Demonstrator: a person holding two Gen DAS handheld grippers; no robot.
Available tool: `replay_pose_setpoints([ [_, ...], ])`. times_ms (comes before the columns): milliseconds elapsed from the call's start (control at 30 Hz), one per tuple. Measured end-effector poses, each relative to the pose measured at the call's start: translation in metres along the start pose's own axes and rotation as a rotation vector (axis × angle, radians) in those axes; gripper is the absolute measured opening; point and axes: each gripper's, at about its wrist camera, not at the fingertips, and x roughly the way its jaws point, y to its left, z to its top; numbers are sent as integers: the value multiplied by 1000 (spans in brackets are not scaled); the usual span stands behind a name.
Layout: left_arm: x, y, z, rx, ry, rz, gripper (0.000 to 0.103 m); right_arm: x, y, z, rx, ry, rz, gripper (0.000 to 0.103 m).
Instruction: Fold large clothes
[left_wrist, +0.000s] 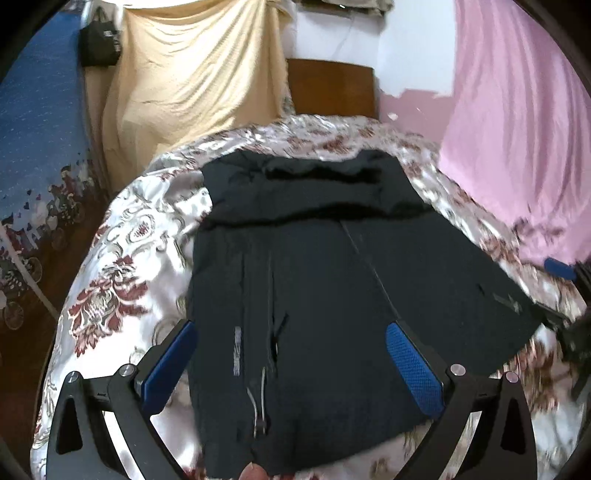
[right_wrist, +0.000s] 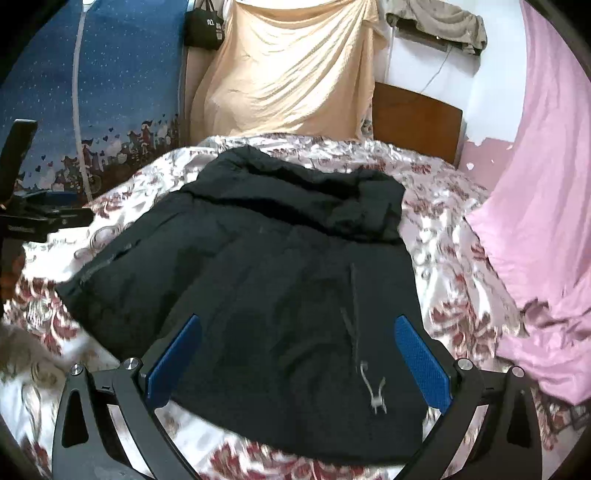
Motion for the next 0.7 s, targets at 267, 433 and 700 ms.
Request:
replay_pose_setpoints([
  [267,-9,-12,-53,282,70,-10,103,16,15,-27,-245,234,13,102],
  [433,0,-9,-73,402,166,-24,103,25,26,-44,-341,352,30,102],
  [700,29,-15,-95,537,316,30,103,36,16,-51,-289,409,23,102],
])
